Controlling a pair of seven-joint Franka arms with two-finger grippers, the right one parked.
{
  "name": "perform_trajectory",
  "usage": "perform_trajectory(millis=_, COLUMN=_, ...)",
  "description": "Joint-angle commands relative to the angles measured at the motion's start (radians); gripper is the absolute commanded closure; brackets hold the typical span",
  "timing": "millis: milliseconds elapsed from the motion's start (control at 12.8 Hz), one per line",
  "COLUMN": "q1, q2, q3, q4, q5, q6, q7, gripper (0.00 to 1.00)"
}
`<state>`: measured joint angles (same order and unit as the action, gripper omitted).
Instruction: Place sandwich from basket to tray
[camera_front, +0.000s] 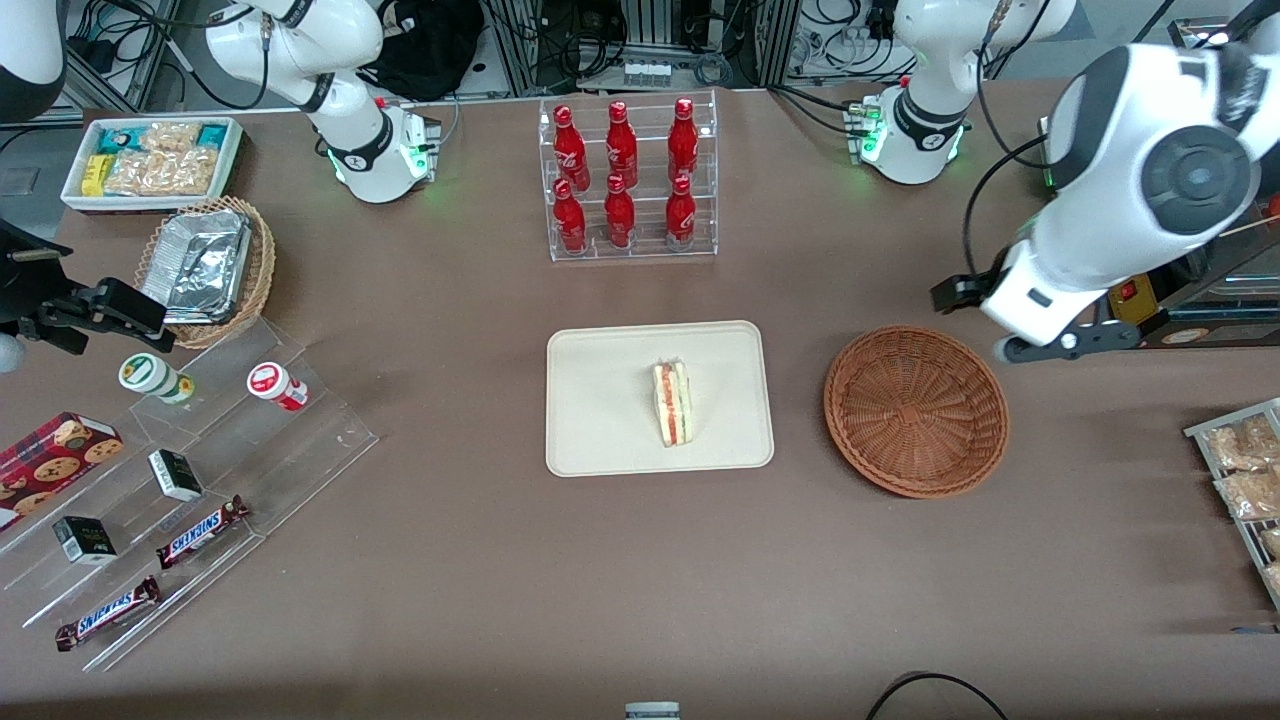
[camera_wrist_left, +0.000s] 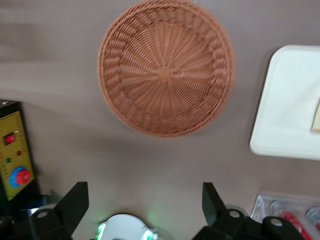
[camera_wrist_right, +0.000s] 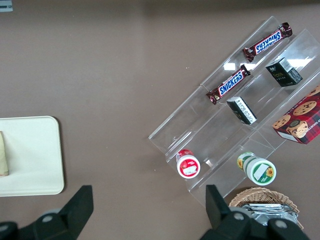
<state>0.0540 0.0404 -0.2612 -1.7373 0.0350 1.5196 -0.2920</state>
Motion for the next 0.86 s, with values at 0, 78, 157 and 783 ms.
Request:
perform_trajectory(millis=0, q1=-0.032, q2=-0.062, q3=0.098, q4=-0.011, q5=-0.021, q6=-0.059, q7=0.127, gripper=0.0)
perform_trajectory(millis=78, q1=-0.039, q2=-0.074, q3=0.123, q4=-0.005, q5=-0.021, q6=-0.073, q7=0.183, gripper=0.0)
perform_trajectory(millis=157, q1=-0.04, q2=-0.077, q3=0.157, q4=0.014, q5=-0.021, q6=-0.097, q7=0.223, gripper=0.0)
perform_trajectory(millis=783, q1=-0.042, q2=-0.08, q3=0.231, q4=0.114, q5=-0.017, q6=-0.108, q7=0.28, gripper=0.0)
